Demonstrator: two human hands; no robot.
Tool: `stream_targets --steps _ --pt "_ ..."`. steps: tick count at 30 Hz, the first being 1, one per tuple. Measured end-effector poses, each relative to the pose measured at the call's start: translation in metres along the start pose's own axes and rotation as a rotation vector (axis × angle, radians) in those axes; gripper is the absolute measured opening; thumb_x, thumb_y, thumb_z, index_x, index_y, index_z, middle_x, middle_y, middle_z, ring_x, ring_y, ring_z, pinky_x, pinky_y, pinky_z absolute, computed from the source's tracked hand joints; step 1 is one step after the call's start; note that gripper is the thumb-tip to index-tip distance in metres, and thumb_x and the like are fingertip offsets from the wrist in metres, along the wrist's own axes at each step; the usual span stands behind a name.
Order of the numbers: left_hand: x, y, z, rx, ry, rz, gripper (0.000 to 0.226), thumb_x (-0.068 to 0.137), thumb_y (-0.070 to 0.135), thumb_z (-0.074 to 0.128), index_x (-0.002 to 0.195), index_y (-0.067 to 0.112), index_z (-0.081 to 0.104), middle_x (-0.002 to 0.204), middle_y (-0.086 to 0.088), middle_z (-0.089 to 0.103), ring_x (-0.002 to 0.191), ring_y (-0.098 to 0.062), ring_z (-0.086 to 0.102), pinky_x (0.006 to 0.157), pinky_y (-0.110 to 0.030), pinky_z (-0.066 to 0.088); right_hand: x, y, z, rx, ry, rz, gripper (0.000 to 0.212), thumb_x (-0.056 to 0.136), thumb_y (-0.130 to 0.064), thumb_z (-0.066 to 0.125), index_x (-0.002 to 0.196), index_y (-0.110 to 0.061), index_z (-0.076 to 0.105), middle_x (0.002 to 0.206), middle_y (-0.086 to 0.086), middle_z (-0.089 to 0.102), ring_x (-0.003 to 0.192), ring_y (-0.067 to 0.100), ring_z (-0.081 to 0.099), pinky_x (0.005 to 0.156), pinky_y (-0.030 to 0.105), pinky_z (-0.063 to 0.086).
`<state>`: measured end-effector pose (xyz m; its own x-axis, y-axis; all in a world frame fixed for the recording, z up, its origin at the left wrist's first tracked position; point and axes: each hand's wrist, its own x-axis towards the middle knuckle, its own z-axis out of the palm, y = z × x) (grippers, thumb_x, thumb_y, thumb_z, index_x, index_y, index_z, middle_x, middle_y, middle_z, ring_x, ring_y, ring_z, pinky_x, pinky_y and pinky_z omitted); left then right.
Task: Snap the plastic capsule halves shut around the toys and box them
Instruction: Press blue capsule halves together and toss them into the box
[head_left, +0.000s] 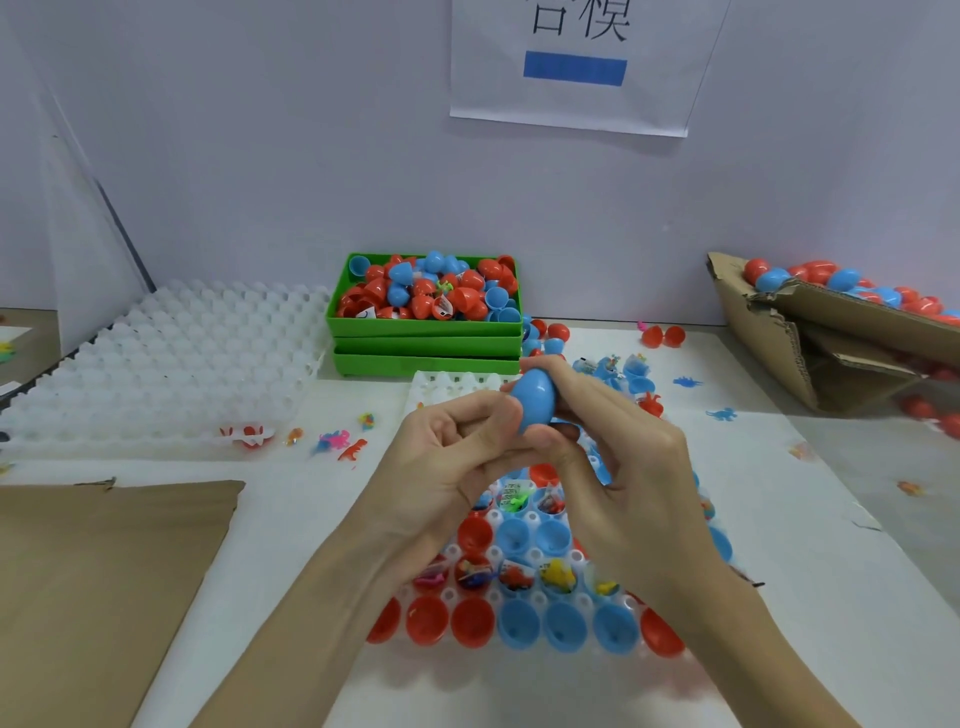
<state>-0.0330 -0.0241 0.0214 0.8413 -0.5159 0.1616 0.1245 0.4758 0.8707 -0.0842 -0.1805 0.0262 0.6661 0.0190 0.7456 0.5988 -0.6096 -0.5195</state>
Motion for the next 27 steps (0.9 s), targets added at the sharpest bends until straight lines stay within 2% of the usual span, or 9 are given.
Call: stream_targets --steps 3,6,10,13,15,17,20,23,27 --pt "0.001 -0.006 0.005 -0.019 0.028 0.052 0.065 0.077 0.031 0.073 0.121 -0.016 0.064 0.116 -0.032 0.071 0.105 -0.031 0.073 0.092 -0.029 0.06 0.0 0.0 0.0 0.015 0.02 0.005 0.04 0.098 -0.016 0.064 0.136 -0.005 0.062 0.111 -0.002 0.071 0.097 0.007 0.067 0.088 0.015 0.05" --pt "0.002 -0.01 0.005 -0.033 0.048 0.064 0.063 0.079 0.034 0.074 0.119 -0.013 0.067 0.112 -0.025 0.073 0.108 -0.031 0.072 0.097 -0.03 0.059 0.0 0.0 0.002 0.031 0.025 0.028 0.039 0.098 -0.016 0.064 0.136 -0.005 0.062 0.108 -0.001 0.071 0.095 0.011 0.067 0.086 0.019 0.053" --pt "0.001 -0.011 0.005 -0.104 -0.033 -0.017 0.05 0.089 0.044 0.071 0.122 0.006 0.076 0.118 -0.02 0.075 0.114 -0.025 0.073 0.097 -0.028 0.057 -0.001 -0.004 0.005 0.041 0.059 0.048 0.041 0.098 -0.016 0.065 0.137 -0.005 0.061 0.117 -0.001 0.07 0.106 0.007 0.065 0.09 0.013 0.048" --pt "0.0 -0.014 0.01 -0.2 -0.147 -0.097 0.059 0.098 0.05 0.064 0.139 0.007 0.065 0.139 -0.02 0.066 0.134 -0.031 0.061 0.112 -0.041 0.049 -0.003 -0.01 0.008 0.078 0.094 0.012 0.051 0.098 -0.017 0.066 0.145 -0.004 0.054 0.131 -0.002 0.068 0.117 0.006 0.065 0.097 0.016 0.05" --pt "0.001 -0.016 0.014 -0.278 -0.207 -0.15 0.061 0.1 0.051 0.062 0.144 0.009 0.061 0.149 -0.016 0.058 0.14 -0.032 0.055 0.115 -0.044 0.045 -0.003 -0.012 0.009 0.143 0.116 0.029 0.051 0.098 -0.021 0.068 0.145 -0.007 0.055 0.132 -0.005 0.069 0.108 0.01 0.07 0.088 0.024 0.058" --pt "0.001 -0.014 0.013 -0.349 -0.247 -0.188 0.057 0.102 0.048 0.061 0.143 0.008 0.062 0.151 -0.014 0.057 0.139 -0.03 0.056 0.113 -0.04 0.046 -0.002 -0.011 0.007 0.182 0.137 0.077 0.045 0.097 -0.027 0.07 0.139 -0.012 0.062 0.12 -0.006 0.074 0.094 0.015 0.074 0.077 0.029 0.061" --pt "-0.002 -0.011 0.008 -0.358 -0.193 -0.18 0.058 0.096 0.042 0.072 0.14 0.005 0.064 0.148 -0.017 0.059 0.135 -0.029 0.059 0.113 -0.038 0.048 -0.002 -0.008 0.006 0.236 0.101 0.134 0.04 0.093 -0.02 0.073 0.132 -0.021 0.066 0.102 -0.006 0.074 0.089 0.022 0.074 0.077 0.039 0.061" --pt "-0.003 -0.011 0.011 -0.313 -0.126 -0.106 0.057 0.082 0.043 0.085 0.123 0.004 0.075 0.13 -0.016 0.072 0.124 -0.023 0.068 0.106 -0.031 0.053 -0.003 -0.008 0.005 0.265 0.065 0.164 0.045 0.091 -0.013 0.072 0.132 -0.029 0.064 0.1 -0.002 0.074 0.091 0.023 0.073 0.084 0.043 0.06" --pt "-0.001 -0.013 0.017 -0.288 -0.057 -0.078 0.06 0.067 0.044 0.095 0.111 0.004 0.081 0.117 -0.014 0.077 0.113 -0.019 0.073 0.097 -0.025 0.057 -0.001 -0.004 0.001 0.228 0.056 0.146 0.044 0.092 -0.015 0.071 0.133 -0.028 0.065 0.105 -0.01 0.075 0.094 0.014 0.073 0.089 0.031 0.06"
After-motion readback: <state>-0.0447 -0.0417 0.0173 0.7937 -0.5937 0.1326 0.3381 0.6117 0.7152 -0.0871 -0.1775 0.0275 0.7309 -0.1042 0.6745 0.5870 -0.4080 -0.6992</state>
